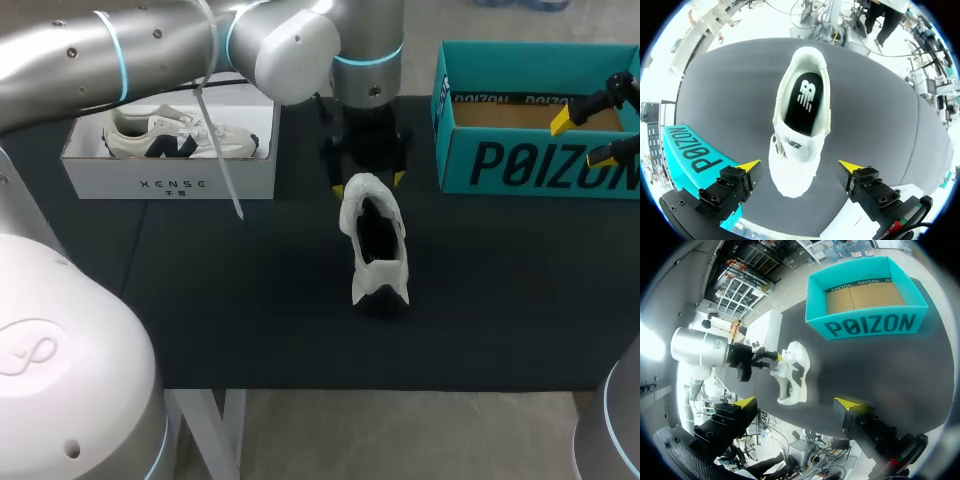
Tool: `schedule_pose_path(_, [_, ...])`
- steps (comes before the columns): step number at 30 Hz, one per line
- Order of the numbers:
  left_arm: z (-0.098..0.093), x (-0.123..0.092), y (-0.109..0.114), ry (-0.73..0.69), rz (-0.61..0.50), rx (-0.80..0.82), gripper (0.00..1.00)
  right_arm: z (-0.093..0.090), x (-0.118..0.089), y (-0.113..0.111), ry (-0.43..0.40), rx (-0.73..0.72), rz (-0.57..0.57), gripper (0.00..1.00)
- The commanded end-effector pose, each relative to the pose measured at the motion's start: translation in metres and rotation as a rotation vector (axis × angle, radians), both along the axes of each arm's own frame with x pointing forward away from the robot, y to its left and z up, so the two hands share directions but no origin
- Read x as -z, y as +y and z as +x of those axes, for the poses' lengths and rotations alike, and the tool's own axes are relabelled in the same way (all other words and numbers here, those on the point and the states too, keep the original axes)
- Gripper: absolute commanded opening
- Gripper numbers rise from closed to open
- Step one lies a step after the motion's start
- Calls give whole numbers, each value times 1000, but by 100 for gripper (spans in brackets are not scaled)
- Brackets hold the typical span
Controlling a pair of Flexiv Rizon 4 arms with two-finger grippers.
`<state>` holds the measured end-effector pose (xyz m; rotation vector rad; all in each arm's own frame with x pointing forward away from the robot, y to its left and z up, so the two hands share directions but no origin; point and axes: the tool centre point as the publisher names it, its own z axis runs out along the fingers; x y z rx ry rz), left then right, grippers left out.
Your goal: Take the shoe out of the shoebox, open the shoe tongue, remove and reinsert the insole, then place the shoe into the shoebox
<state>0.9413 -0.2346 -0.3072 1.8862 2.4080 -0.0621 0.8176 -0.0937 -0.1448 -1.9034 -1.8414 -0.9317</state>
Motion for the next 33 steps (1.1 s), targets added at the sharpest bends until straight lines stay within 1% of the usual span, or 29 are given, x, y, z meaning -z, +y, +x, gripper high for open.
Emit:
schedule_pose_path(1, [0, -11, 9, -17, -33, 14, 42, -1, 0, 0, 1, 3, -3, 100])
schedule_pose_path(2, [0, -11, 8, -20, -35, 28, 15, -1, 0, 0, 1, 3, -3, 100])
schedule_pose_path(3, [1, -12, 7, -24, -40, 42, 0, -1, 0, 0, 1, 3, -3, 100])
schedule_pose_path(6, [1, -14, -1, -36, -68, 61, 0, -1, 0, 0, 1, 3, -3, 100])
schedule_pose_path(11, [-3, -10, -15, -41, -65, 76, 0, -1, 0, 0, 1, 3, -3, 100])
schedule_pose_path(13, [-2, -9, -20, -76, -46, 43, 0, -1, 0, 0, 1, 3, -3, 100])
schedule_pose_path(14, [-2, -8, -22, -83, -26, 44, 0, -1, 0, 0, 1, 3, -3, 100])
schedule_pose_path(19, [-3, -7, -25, -74, -28, 20, 0, -1, 0, 0, 1, 3, -3, 100])
schedule_pose_path(22, [-14, -1, -24, -28, -19, -6, 0, -1, 0, 0, 1, 3, -3, 100])
schedule_pose_path(24, [-26, 3, -22, 13, -2, -58, 0, -1, 0, 0, 1, 3, -3, 100])
schedule_pose_path(26, [-33, 8, -20, 29, 7, -97, 0, -1, 0, 0, 1, 3, -3, 100])
schedule_pose_path(29, [-44, 16, -18, 56, 56, -175, 0, -1, 0, 0, 1, 3, -3, 100])
schedule_pose_path(32, [-53, 24, -19, 60, 46, -222, 0, -1, 0, 0, 1, 3, -3, 100])
schedule_pose_path(33, [-55, 25, -21, 63, 23, -237, 0, -1, 0, 0, 1, 3, -3, 100])
